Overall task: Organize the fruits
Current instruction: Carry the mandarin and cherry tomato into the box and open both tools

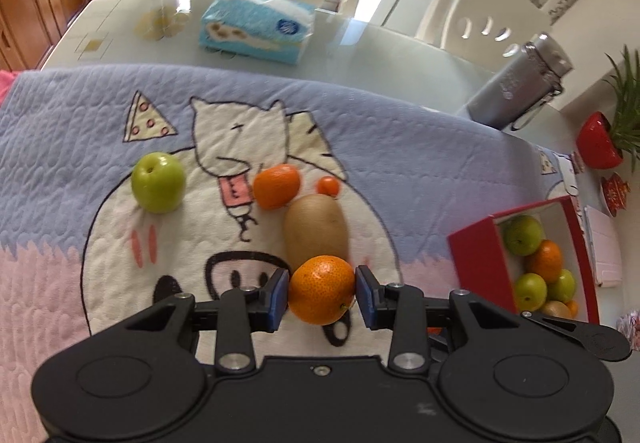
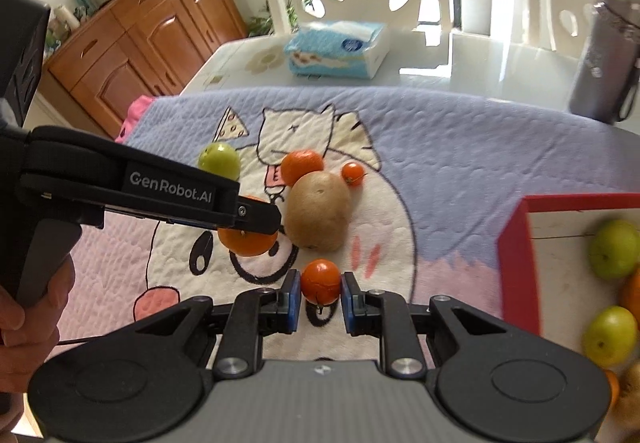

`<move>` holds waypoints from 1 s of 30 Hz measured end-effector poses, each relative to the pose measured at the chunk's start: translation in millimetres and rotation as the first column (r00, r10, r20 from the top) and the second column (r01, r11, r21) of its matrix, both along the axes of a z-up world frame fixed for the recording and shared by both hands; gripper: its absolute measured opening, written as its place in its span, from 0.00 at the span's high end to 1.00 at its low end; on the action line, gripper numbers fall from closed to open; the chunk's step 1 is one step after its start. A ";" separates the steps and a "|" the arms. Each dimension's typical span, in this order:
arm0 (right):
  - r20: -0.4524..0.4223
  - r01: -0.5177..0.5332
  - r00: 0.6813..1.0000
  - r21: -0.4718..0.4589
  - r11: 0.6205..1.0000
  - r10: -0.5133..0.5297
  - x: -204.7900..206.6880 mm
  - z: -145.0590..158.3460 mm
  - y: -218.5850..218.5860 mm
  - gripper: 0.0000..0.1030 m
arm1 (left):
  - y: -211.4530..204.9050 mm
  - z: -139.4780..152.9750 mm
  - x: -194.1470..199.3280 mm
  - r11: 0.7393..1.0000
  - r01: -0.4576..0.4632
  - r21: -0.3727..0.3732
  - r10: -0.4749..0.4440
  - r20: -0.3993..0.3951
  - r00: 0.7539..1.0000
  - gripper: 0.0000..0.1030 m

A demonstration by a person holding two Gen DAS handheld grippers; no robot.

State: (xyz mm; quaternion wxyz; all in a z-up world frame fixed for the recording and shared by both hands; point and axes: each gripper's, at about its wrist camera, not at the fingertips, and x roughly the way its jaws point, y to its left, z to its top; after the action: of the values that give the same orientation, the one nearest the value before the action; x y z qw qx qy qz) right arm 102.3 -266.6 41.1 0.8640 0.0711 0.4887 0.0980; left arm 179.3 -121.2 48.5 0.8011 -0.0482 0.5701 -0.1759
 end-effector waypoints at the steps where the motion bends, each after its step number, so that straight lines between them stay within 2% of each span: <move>1: 0.008 0.009 1.000 0.001 1.000 -0.009 -4.2 2.9 -3.5 0.78 | -3.4 2.9 -3.1 1.000 0.006 -0.002 -0.006 0.004 1.000 0.58; 6: 0.036 0.070 0.997 0.009 0.997 -0.070 -29.6 13.3 -26.4 0.78 | -24.3 14.0 -17.5 0.998 0.052 -0.022 -0.052 0.022 0.998 0.58; 10: 0.039 0.162 0.986 0.018 0.987 -0.162 -49.7 13.8 -52.1 0.78 | -42.8 19.4 -25.0 0.992 0.090 -0.092 -0.090 0.003 0.996 0.58; 13: 0.045 0.225 0.973 0.031 0.974 -0.226 -65.6 13.0 -75.1 0.78 | -65.6 25.3 -35.1 0.985 0.147 -0.093 -0.145 0.030 0.989 0.58; 18: 0.051 0.353 0.933 0.045 0.934 -0.355 -98.1 11.2 -119.9 0.78 | -103.8 32.2 -50.2 0.964 0.234 -0.127 -0.230 0.042 0.972 0.58; 24: 0.031 0.503 0.863 0.063 0.862 -0.505 -138.5 -0.2 -166.8 0.78 | -155.6 30.6 -68.8 0.931 0.336 -0.143 -0.334 0.035 0.942 0.58; 30: 0.011 0.564 0.825 0.047 0.824 -0.565 -169.6 -7.8 -192.7 0.78 | -201.8 15.7 -88.3 0.896 0.419 -0.144 -0.426 -0.014 0.905 0.58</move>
State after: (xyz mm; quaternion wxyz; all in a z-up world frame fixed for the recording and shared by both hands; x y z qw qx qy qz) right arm -67.2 -459.2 33.4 0.8586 0.2294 0.4329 -0.1508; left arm 91.0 -322.9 64.2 0.7253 0.0175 0.5716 -0.3833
